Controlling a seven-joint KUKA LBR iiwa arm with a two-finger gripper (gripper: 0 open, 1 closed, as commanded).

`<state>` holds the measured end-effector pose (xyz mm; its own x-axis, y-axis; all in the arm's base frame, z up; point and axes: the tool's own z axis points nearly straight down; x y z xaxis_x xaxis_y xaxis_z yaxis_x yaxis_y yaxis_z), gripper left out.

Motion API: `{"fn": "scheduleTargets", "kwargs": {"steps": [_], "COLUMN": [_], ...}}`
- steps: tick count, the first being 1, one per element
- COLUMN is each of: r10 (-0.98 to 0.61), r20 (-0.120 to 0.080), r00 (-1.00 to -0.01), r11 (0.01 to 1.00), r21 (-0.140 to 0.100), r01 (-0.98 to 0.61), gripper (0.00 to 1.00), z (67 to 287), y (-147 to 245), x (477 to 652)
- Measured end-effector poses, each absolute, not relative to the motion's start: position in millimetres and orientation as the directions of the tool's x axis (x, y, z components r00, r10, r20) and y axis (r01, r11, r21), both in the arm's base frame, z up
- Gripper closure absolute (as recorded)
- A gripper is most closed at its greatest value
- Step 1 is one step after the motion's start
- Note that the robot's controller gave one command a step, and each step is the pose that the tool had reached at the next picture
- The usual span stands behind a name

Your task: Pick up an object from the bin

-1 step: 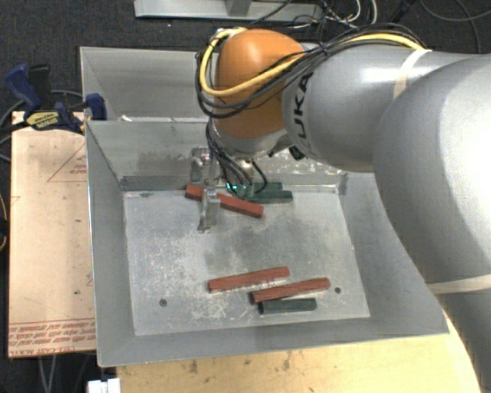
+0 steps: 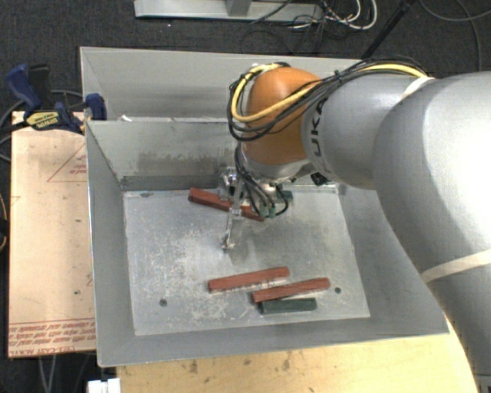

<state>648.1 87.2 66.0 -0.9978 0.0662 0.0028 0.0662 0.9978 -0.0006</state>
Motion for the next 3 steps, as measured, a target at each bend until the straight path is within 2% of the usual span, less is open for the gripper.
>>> {"fn": "scheduleTargets", "kwargs": {"steps": [1,3], "r10": [0.067,0.068], "r20": [-0.005,-0.003], "r00": [-0.998,-0.998], "r11": [0.998,0.998], "r21": [0.003,0.002], "r01": [0.067,0.068], "gripper": [0.0,0.0], "z": [68.2,70.3], "y": [88.5,89.8], "x": [649.8,651.8]}}
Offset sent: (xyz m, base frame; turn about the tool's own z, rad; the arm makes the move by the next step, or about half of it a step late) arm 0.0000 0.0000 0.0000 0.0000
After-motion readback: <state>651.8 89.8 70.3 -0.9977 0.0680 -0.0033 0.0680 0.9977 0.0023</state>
